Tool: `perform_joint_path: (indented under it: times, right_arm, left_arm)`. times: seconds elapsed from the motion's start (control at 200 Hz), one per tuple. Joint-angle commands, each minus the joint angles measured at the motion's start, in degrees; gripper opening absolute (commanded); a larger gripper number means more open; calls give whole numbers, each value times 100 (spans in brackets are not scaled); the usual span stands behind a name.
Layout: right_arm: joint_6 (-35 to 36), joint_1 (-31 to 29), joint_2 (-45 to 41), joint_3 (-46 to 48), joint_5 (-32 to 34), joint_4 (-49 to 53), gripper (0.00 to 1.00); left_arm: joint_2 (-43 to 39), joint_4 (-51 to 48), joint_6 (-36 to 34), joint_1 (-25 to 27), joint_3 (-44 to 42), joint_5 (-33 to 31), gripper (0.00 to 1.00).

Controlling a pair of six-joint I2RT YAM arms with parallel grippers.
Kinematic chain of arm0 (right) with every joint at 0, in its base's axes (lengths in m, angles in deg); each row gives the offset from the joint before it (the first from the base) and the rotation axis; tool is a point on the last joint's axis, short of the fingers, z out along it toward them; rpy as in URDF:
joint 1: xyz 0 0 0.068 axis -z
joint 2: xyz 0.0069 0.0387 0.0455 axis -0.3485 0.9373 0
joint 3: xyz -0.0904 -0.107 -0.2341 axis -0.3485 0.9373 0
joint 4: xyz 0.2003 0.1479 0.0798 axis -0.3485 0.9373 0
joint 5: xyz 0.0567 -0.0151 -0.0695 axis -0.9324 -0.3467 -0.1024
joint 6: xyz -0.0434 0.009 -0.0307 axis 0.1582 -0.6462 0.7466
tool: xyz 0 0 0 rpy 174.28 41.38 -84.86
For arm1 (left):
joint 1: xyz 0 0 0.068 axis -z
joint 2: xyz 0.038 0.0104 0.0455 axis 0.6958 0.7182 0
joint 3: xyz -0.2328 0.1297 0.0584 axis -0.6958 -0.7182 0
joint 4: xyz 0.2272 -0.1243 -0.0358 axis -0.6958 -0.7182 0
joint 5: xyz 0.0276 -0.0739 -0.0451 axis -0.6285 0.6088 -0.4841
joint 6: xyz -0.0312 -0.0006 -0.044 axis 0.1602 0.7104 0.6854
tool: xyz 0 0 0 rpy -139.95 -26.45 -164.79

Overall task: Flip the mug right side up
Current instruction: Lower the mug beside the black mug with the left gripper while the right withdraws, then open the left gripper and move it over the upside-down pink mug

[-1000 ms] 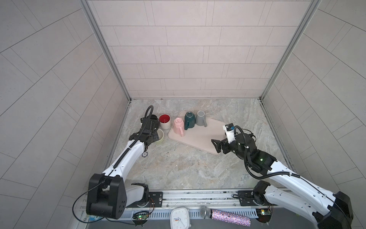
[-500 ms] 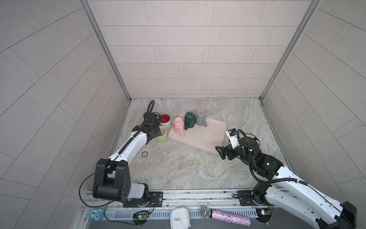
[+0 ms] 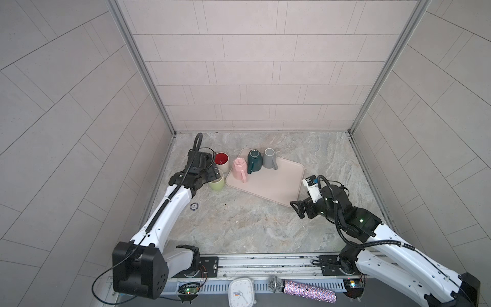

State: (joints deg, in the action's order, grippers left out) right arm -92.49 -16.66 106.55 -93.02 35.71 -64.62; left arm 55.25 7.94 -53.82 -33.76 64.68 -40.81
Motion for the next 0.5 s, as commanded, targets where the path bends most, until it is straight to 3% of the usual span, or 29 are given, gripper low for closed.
perform_joint_path:
  times: [0.0, 0.2, 0.34, 0.495]
  right_arm:
    - [77, 33, 337, -358, 37, 187, 100]
    - [76, 140, 831, -737, -49, 71, 100]
    - [72, 275, 918, -722, 39, -302, 100]
    - [-11, 472, 744, -466, 285, -537, 100]
  left_arm:
    - [-297, -499, -235, 262, 263, -299, 90]
    - [-644, -328, -104, 1278, 191, -583, 98]
    - [-208, 57, 3, 1986, 196, -672, 99]
    - [682, 518, -17, 2183, 378, -476, 99]
